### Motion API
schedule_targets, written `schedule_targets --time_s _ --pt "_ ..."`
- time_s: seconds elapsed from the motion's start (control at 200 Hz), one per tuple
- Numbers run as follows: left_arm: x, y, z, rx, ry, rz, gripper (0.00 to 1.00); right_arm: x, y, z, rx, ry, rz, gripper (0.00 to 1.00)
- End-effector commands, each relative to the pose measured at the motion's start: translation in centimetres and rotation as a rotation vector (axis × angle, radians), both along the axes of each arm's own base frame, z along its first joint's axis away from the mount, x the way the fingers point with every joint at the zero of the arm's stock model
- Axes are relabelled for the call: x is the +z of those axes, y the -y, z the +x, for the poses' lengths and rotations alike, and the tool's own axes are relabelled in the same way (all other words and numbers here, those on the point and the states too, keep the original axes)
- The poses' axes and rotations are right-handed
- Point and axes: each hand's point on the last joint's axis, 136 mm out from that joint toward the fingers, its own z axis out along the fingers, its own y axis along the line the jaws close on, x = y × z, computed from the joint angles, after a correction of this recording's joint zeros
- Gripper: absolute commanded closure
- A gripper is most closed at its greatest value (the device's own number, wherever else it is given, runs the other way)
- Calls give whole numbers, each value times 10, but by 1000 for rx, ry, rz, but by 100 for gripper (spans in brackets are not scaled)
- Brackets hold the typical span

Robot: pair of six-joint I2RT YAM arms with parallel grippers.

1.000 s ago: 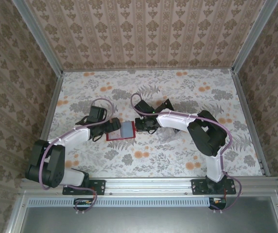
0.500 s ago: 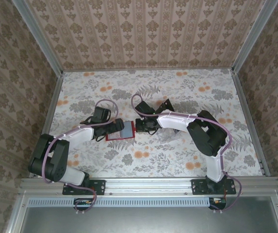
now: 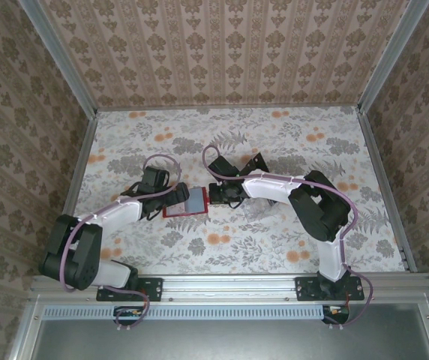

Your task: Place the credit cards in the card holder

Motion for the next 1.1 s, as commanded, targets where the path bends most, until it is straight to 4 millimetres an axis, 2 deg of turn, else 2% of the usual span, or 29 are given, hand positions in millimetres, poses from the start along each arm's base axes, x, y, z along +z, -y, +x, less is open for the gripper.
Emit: schedule_targets --time_s 0.0,0.21,0.39,0.55,0.915,1.085,1.095 --pt "-5 -2 4 12 1 22 0 12 -3 1 -9 14 40 100" --pt "-13 6 10 -28 -5 19 0 10 -3 0 -2 9 40 100" --pt "-8 19 15 -68 11 -24 0 8 -5 0 3 2 43 100" --pt "11 30 18 -86 53 -95 0 4 -8 0 10 -8 47 100" --pt "71 49 20 -83 167 -282 0 -3 -10 2 7 -28 67 100" --pt "84 61 20 -84 181 -342 0 -4 -10 3 6 -32 73 100" --pt "84 69 15 -106 177 -346 0 -4 -10 3 5 -32 74 100"
